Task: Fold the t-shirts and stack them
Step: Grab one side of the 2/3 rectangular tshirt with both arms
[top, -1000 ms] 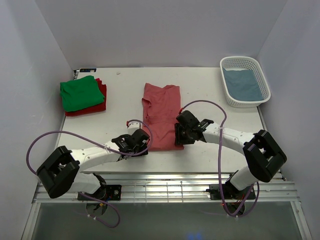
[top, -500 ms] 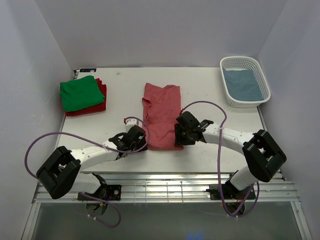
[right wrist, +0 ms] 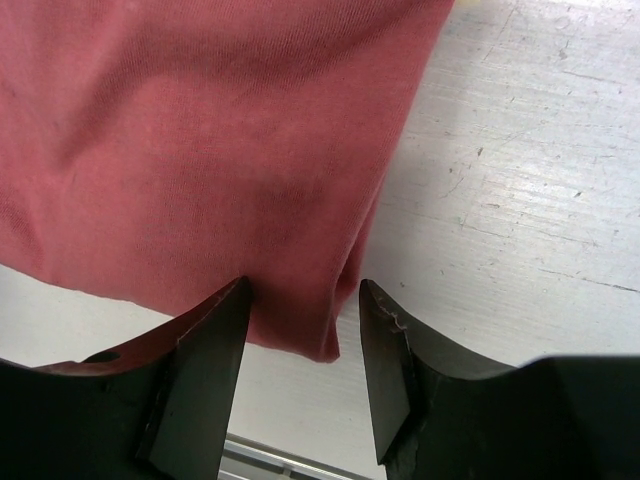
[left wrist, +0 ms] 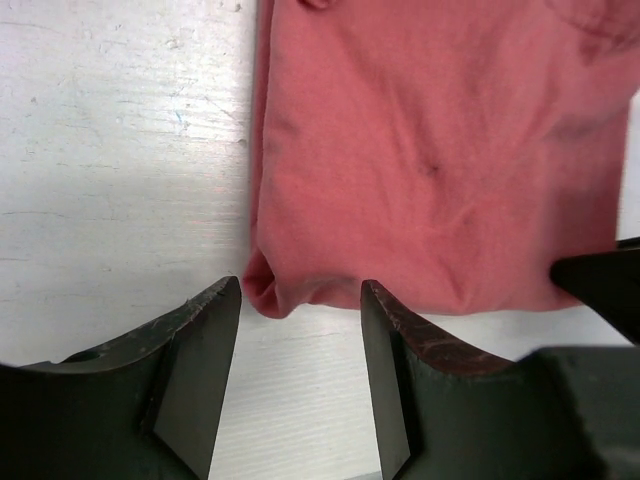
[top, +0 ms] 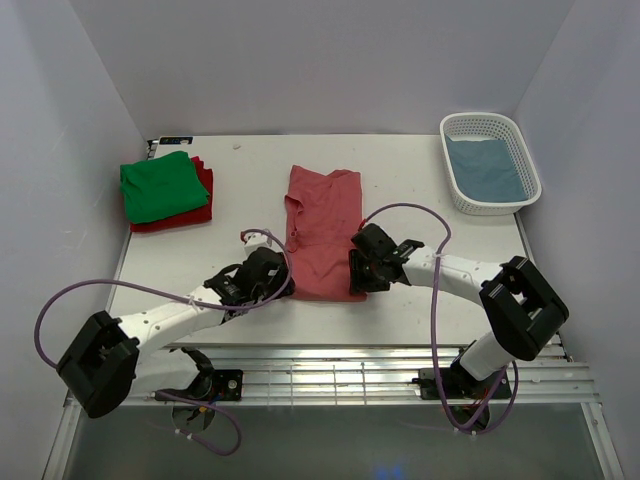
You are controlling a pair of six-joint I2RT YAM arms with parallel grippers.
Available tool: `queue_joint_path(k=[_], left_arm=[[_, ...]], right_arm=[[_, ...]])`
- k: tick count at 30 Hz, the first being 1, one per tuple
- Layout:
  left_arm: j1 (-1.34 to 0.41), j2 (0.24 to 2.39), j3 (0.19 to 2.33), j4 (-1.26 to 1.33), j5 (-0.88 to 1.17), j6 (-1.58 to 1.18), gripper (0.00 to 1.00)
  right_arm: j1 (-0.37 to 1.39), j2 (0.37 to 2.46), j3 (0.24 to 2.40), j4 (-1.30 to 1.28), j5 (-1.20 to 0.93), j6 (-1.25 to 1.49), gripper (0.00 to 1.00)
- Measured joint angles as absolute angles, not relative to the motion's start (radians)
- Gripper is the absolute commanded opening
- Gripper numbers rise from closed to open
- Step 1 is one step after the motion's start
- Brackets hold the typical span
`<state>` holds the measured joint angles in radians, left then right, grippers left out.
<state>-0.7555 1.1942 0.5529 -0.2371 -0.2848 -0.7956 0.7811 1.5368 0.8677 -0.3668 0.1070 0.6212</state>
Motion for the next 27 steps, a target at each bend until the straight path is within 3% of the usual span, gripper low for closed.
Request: queue_joint_path(k=[5, 14, 24, 27], left_arm=[[-0.755, 1.140, 0.550, -0.231, -0.280, -0.805, 0.62], [-0.749, 1.315, 0.549, -0.198, -0.281, -0.789, 0.62], [-0.741, 1.340, 0.551, -0.144, -0.278, -0.776, 0.62], [-0.741, 1.349, 0.551, -0.126, -0.274, -0.780, 0.53]], right_arm=[[0.781, 1.546, 0.868, -0.366, 0.106, 0.621, 0.53], [0.781, 1.546, 0.867, -0.366, 0.106, 0.621, 0.53], [0.781, 1.553, 0.868, -0.365, 0.104, 0.621, 0.53], [0.781, 1.568, 0.868, -0.363, 0.101, 0.622, 0.53]])
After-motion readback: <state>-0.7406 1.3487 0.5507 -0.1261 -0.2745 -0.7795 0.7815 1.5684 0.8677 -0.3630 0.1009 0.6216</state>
